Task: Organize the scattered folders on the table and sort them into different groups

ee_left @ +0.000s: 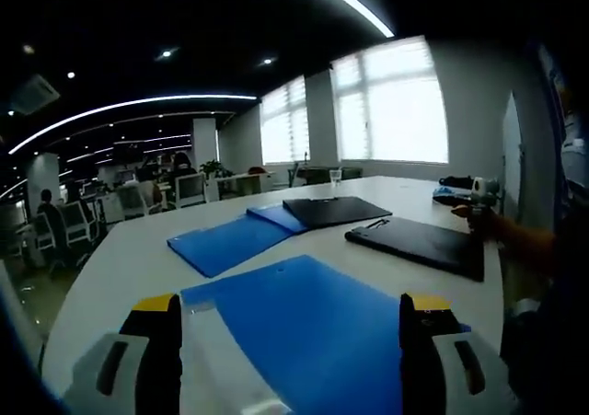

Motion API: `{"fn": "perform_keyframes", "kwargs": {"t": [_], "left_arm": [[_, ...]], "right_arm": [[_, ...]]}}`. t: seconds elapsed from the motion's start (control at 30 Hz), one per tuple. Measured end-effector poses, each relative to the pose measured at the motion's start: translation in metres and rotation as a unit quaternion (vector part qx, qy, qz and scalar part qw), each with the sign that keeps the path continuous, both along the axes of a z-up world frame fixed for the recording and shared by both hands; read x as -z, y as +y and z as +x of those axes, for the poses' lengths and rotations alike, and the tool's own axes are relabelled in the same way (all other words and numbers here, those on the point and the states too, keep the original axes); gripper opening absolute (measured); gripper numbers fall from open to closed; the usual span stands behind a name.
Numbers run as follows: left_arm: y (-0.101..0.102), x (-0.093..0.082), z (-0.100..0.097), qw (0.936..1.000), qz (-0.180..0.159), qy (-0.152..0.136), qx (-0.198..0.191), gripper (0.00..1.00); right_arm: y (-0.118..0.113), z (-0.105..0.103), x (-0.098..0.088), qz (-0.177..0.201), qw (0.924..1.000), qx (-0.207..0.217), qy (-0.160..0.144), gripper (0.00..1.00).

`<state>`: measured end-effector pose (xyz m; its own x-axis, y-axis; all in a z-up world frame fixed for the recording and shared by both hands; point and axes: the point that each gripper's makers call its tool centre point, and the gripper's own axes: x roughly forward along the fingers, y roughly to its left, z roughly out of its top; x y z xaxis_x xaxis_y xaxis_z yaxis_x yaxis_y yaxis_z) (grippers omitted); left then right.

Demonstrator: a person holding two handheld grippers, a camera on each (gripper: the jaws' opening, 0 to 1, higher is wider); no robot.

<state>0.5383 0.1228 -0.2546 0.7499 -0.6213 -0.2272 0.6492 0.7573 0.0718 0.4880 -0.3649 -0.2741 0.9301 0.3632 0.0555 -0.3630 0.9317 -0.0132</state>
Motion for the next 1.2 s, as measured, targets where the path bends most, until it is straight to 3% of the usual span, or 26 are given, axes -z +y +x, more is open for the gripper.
{"fn": "perform_keyframes", "kwargs": {"t": [0.73, 1.2], "left_arm": [[-0.007, -0.008, -0.003, 0.9992, -0.039, 0.004, 0.006, 0.99], [-0.017, -0.014, 0.0, 0.9988, -0.045, 0.005, 0.02, 0.99]], "right_arm": [[0.007, 0.001, 0.001, -0.004, 0.9999, -0.01, 0.002, 0.98], [0.009, 0.001, 0.001, -0.004, 0.9999, -0.015, 0.0, 0.98]]}}
